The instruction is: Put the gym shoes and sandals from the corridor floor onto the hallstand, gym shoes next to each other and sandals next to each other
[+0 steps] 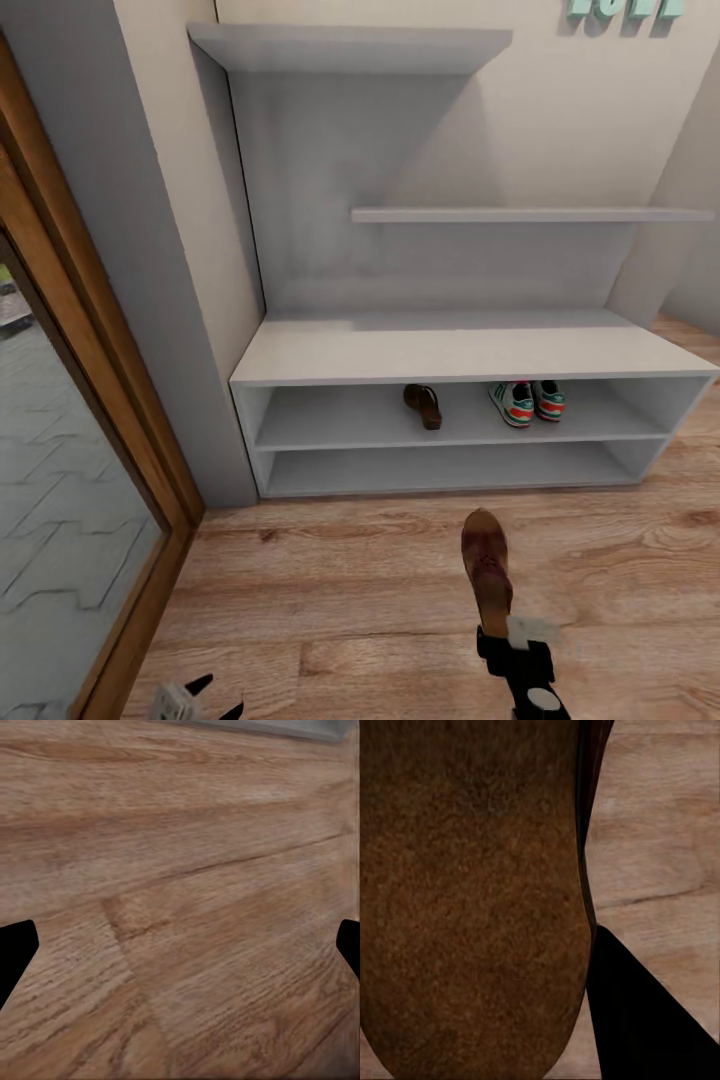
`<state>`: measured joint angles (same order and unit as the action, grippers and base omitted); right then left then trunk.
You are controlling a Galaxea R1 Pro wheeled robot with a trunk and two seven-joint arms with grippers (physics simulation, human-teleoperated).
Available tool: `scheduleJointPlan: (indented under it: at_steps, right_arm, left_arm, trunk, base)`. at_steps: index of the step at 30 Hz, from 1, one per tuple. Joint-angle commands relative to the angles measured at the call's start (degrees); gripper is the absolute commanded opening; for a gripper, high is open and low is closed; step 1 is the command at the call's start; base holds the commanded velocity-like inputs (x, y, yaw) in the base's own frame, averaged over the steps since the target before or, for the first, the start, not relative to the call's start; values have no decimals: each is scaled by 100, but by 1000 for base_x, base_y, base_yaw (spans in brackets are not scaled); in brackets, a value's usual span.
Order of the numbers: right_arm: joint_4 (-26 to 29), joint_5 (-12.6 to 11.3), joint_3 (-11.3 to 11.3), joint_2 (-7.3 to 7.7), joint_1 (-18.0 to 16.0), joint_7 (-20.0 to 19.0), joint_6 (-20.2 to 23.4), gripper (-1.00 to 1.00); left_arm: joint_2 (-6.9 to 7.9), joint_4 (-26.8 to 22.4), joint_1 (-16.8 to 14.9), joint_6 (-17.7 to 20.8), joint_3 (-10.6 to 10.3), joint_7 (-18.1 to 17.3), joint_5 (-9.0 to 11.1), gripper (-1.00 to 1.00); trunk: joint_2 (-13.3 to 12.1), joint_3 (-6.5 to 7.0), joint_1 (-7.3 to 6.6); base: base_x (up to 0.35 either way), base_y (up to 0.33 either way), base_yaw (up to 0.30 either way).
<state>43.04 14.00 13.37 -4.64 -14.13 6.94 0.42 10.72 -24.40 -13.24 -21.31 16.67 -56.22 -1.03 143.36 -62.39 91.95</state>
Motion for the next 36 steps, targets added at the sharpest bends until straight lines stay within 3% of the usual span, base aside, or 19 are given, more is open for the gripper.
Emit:
scheduleJointPlan:
  at_steps: [1, 7, 11, 16, 22, 36]
  right_arm:
    - [4, 41, 9, -48, -107, -2, 203, -100]
    - [-34, 41, -51, -359, -989, -11, 1472, -100]
    - [-45, 45, -91, -535, -1469, 5, 1995, -100]
    - [-51, 37, -656, -535, -2328, 24, 2891, -100]
    - [-12, 33, -844, -535, -2753, 34, 3245, -100]
    - [-202, 33, -832, -535, -2801, 20, 3272, -100]
  left_arm:
    - [2, 4, 2, -20, 30, -79, -11, 100]
    - [38, 0, 20, -79, 36, -265, -12, 100]
    - [42, -33, 22, -99, 34, -299, -11, 100]
    - [44, -395, 20, -101, 19, -322, -17, 100]
    - [28, -495, 23, -89, -13, -312, -67, 100]
    - [-33, -492, 22, -60, -68, -248, -98, 100]
  trunk:
    - [2, -5, -1]
    - [2, -5, -1]
    - [2, -5, -1]
    - [2, -5, -1]
    - [2, -5, -1]
    - [2, -5, -1]
  base:
    - [0, 0, 0]
    - [0, 0, 0]
    - [0, 0, 0]
    - [0, 0, 0]
    - [0, 0, 0]
    - [4, -1, 0]
